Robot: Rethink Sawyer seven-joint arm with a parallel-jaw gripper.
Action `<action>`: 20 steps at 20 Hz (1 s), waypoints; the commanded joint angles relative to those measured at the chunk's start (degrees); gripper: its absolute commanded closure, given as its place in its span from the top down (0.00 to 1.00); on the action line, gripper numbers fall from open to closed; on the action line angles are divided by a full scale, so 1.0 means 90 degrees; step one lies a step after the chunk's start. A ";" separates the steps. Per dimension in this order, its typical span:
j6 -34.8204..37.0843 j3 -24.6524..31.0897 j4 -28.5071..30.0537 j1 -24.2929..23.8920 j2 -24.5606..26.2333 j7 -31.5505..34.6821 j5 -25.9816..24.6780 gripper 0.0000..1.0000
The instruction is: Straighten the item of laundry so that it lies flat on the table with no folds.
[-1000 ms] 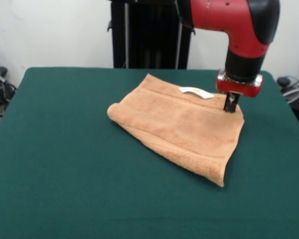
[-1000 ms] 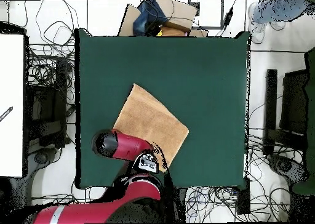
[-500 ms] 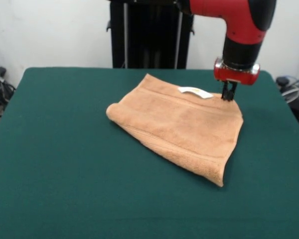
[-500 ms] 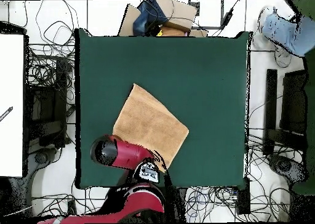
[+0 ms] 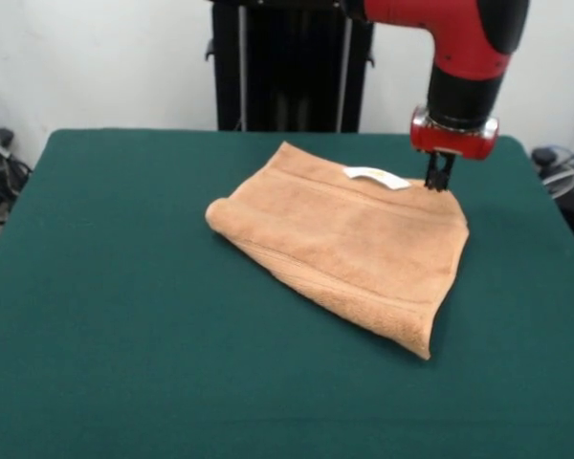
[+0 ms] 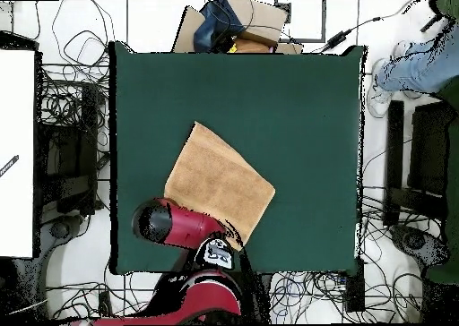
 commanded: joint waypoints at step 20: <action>0.0067 0.0069 -0.1370 -0.0351 0.0932 0.1072 0.0168 0.00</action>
